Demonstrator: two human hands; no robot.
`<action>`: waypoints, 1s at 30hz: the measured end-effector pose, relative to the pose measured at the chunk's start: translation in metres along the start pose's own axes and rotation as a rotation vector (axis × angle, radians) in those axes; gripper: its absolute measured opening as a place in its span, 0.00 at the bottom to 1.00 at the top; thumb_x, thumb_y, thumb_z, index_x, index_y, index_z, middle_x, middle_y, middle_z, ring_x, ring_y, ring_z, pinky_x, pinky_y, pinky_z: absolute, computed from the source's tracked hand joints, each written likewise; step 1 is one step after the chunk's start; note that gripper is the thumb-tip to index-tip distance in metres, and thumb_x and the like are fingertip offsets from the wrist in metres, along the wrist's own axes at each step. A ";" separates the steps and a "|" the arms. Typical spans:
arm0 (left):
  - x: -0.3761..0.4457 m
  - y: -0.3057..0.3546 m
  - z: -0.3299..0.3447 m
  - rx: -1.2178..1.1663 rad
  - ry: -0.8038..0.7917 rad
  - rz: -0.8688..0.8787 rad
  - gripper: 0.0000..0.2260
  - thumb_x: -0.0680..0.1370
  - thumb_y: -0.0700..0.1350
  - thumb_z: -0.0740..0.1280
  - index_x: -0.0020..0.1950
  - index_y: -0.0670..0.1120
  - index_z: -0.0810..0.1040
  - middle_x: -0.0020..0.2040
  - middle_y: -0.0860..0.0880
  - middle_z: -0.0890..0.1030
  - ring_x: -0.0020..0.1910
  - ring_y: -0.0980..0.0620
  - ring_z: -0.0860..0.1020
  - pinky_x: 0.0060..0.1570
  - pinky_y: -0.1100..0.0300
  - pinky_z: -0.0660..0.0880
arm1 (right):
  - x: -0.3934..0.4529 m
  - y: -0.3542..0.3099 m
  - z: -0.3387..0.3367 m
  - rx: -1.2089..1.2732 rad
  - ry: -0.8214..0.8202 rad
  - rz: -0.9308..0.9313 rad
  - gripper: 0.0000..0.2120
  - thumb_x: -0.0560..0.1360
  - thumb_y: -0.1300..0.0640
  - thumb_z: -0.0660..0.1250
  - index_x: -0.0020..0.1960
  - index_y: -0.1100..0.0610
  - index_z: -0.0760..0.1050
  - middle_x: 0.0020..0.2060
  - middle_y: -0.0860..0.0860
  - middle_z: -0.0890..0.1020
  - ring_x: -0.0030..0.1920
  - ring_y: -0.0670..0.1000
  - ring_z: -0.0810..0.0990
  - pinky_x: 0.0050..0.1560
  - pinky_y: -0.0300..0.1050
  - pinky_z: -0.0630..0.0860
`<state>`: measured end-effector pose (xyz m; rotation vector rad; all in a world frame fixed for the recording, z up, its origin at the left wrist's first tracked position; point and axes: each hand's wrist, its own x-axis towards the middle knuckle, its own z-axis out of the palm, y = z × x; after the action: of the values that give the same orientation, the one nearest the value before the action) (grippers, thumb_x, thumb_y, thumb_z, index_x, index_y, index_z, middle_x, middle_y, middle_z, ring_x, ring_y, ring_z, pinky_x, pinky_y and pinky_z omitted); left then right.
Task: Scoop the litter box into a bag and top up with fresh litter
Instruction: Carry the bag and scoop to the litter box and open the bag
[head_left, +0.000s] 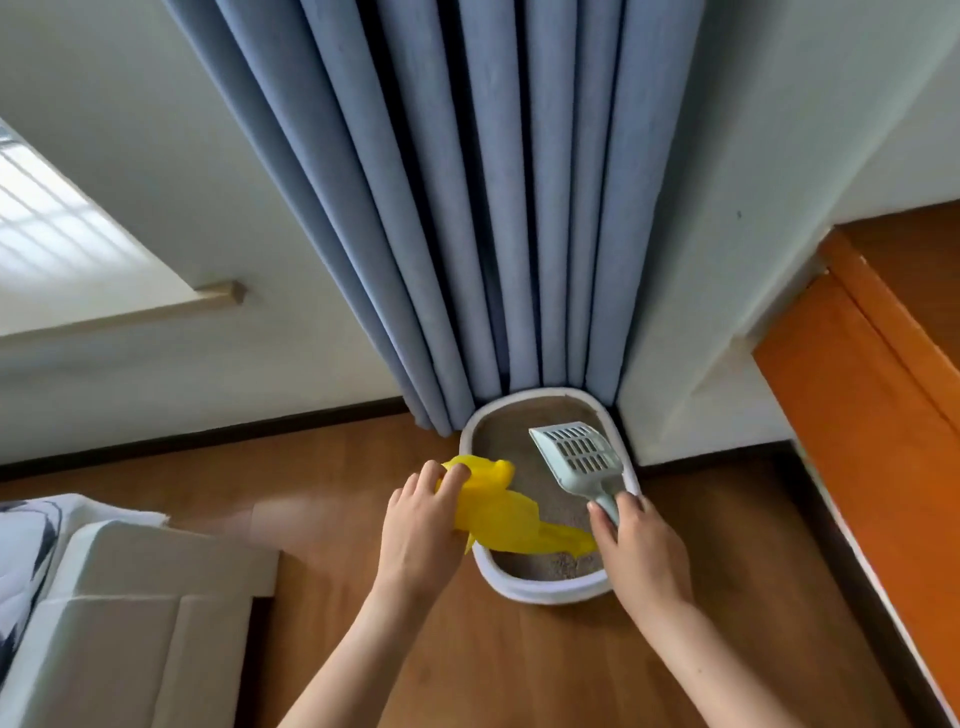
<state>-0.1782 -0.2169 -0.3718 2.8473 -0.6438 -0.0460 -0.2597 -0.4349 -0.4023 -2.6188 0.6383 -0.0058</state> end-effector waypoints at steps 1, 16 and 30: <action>0.006 -0.010 0.019 -0.035 0.008 -0.017 0.30 0.57 0.37 0.74 0.57 0.50 0.71 0.46 0.49 0.73 0.39 0.44 0.75 0.35 0.55 0.71 | 0.007 0.008 0.017 -0.006 0.008 0.001 0.14 0.78 0.50 0.64 0.43 0.61 0.75 0.40 0.56 0.79 0.36 0.57 0.80 0.31 0.42 0.64; 0.154 -0.095 0.292 -0.218 -0.006 0.042 0.21 0.68 0.40 0.64 0.60 0.51 0.69 0.48 0.53 0.70 0.43 0.49 0.73 0.37 0.58 0.68 | 0.172 0.086 0.300 -0.052 0.069 -0.102 0.14 0.80 0.47 0.58 0.52 0.55 0.75 0.48 0.51 0.79 0.46 0.52 0.79 0.39 0.43 0.70; 0.159 -0.107 0.361 -0.246 -0.293 0.182 0.15 0.69 0.41 0.67 0.54 0.52 0.71 0.47 0.48 0.78 0.46 0.48 0.76 0.42 0.52 0.77 | 0.168 0.134 0.321 -0.005 -0.108 -0.001 0.13 0.78 0.50 0.63 0.39 0.55 0.72 0.37 0.52 0.77 0.42 0.54 0.77 0.34 0.45 0.65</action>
<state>-0.0181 -0.2657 -0.7444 2.5546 -0.8855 -0.4850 -0.1343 -0.4806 -0.7646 -2.6034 0.5992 0.1365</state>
